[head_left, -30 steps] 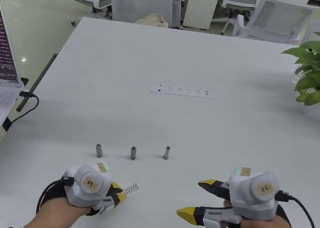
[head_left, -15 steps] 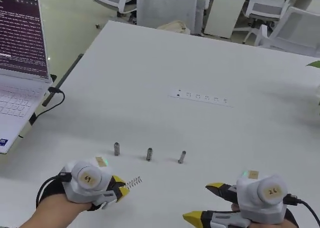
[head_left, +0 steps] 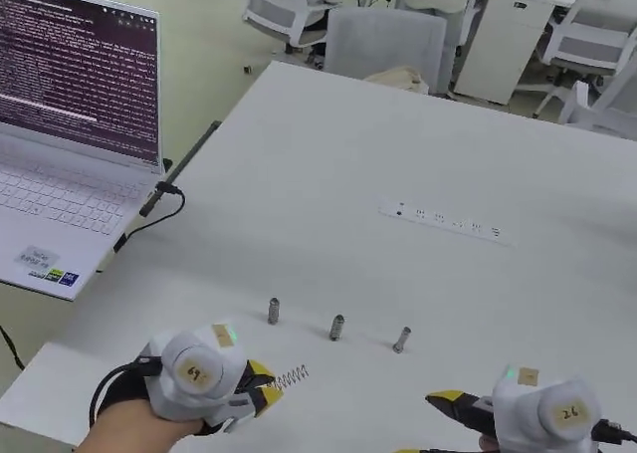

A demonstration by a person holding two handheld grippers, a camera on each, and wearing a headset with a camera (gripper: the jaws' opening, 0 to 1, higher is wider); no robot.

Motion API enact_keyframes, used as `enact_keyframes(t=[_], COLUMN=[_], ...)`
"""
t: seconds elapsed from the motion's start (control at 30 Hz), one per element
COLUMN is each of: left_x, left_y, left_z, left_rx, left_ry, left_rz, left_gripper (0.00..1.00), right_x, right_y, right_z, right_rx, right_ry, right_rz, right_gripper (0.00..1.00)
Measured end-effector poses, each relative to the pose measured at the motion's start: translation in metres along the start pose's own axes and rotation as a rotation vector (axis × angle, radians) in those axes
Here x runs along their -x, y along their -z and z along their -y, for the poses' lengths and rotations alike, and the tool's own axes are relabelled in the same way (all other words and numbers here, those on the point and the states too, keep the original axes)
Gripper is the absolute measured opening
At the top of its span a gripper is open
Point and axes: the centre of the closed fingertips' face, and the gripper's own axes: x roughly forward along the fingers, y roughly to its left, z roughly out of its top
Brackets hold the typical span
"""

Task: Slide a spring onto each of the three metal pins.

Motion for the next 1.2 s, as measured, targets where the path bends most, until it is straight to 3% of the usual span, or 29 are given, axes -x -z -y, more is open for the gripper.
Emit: enact_keyframes(t=[0.8,1.2], left_x=[0.012,0.015], left_y=[-0.008,-0.018], left_z=[0.001,0.011], left_rx=[-0.030,-0.091], left_ry=[0.004,0.020], left_rz=[0.029,0.036], left_gripper=[0.02,0.02], right_x=[-0.015,-0.019], right_y=[-0.016,-0.034], right_z=[-0.012,-0.017], right_rx=[0.014,0.042], right_ry=[-0.053,-0.086], right_rz=[0.003,0.032], right_gripper=[0.60,0.55])
